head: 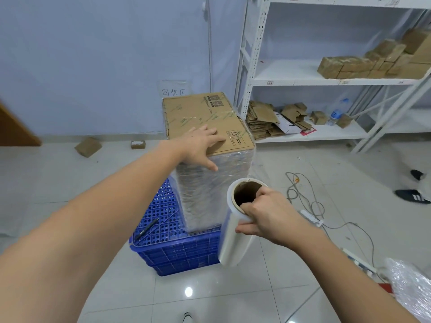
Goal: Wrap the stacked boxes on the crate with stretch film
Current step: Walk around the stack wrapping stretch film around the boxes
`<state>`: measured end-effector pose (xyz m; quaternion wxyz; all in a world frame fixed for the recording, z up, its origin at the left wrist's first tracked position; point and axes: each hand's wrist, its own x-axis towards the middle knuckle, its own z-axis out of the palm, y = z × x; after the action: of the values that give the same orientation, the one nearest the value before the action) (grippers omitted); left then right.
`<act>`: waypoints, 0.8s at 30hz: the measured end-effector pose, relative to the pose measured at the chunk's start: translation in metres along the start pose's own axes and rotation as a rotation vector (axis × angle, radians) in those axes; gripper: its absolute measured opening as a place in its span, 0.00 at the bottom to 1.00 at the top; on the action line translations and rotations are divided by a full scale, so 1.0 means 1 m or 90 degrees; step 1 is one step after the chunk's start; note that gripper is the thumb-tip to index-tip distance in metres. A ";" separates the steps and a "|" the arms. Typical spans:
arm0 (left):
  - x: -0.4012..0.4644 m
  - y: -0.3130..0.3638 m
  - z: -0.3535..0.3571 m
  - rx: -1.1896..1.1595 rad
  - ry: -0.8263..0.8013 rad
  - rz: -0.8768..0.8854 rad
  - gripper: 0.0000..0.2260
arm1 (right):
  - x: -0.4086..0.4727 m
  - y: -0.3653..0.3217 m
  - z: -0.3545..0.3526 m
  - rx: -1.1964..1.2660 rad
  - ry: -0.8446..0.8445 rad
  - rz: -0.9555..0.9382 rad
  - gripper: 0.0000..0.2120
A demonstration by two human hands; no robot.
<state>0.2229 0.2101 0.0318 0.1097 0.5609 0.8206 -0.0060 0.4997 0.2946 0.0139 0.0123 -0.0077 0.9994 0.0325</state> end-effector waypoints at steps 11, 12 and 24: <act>-0.027 -0.032 0.043 0.061 0.141 0.016 0.36 | 0.012 -0.026 -0.001 0.036 -0.006 0.027 0.20; -0.027 -0.033 0.044 0.056 0.142 0.013 0.36 | 0.014 -0.031 -0.001 0.044 -0.002 0.028 0.19; -0.026 -0.033 0.048 0.023 0.164 0.030 0.34 | 0.053 -0.089 0.002 0.078 0.063 0.125 0.20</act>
<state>0.2097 0.1678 -0.0140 -0.0071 0.5780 0.8143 0.0538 0.4485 0.2053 0.0050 -0.0395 0.0894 0.9948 -0.0277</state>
